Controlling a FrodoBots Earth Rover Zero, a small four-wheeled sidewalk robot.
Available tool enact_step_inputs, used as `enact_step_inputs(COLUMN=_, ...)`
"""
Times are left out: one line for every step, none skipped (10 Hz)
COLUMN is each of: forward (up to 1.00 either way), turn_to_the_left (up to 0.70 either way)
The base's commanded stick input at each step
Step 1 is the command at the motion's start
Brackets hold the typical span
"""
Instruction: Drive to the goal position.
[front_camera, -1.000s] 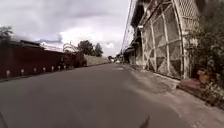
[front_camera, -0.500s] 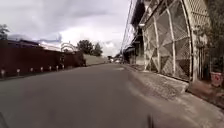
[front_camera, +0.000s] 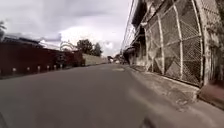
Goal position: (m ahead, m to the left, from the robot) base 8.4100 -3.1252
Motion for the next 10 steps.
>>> enact_step_inputs(forward=0.70, turn_to_the_left=0.00)
enact_step_inputs(forward=0.70, turn_to_the_left=0.00)
enact_step_inputs(forward=0.70, turn_to_the_left=0.00)
enact_step_inputs(forward=0.70, turn_to_the_left=0.00)
enact_step_inputs(forward=0.70, turn_to_the_left=0.00)
enact_step_inputs(forward=0.70, turn_to_the_left=0.00)
enact_step_inputs(forward=0.70, turn_to_the_left=0.00)
enact_step_inputs(forward=0.70, turn_to_the_left=0.00)
enact_step_inputs(forward=0.70, turn_to_the_left=0.00)
enact_step_inputs(forward=0.70, turn_to_the_left=0.00)
